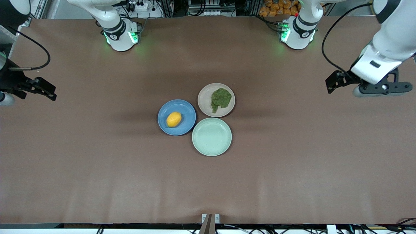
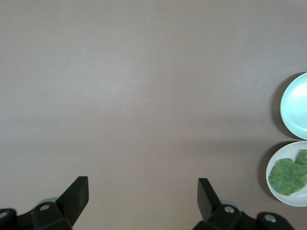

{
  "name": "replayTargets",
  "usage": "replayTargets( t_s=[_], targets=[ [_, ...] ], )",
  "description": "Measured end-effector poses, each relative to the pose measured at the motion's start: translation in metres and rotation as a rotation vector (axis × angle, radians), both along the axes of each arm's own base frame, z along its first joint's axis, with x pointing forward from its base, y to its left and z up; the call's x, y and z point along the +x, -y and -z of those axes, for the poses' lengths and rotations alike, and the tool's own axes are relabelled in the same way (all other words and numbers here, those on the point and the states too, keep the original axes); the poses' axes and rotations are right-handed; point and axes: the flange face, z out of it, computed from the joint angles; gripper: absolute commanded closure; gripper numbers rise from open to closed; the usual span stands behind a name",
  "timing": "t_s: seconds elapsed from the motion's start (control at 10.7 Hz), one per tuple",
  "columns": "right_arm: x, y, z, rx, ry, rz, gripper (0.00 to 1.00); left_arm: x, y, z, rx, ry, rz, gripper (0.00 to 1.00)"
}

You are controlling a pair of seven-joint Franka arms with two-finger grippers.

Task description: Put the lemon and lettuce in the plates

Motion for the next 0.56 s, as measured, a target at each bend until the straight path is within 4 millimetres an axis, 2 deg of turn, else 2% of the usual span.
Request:
replayTargets(
  t_s=[0.28,0.56],
  targets=[
    [-0.004,0.001,-0.007,0.001,0.006,0.002,0.00,-0.005,0.005,-0.038,-0.035,0.014,0.008,0.00],
    [-0.006,0.004,-0.008,0.001,0.001,0.007,0.00,-0.009,0.004,-0.038,-0.025,-0.031,0.062,0.00]
  ],
)
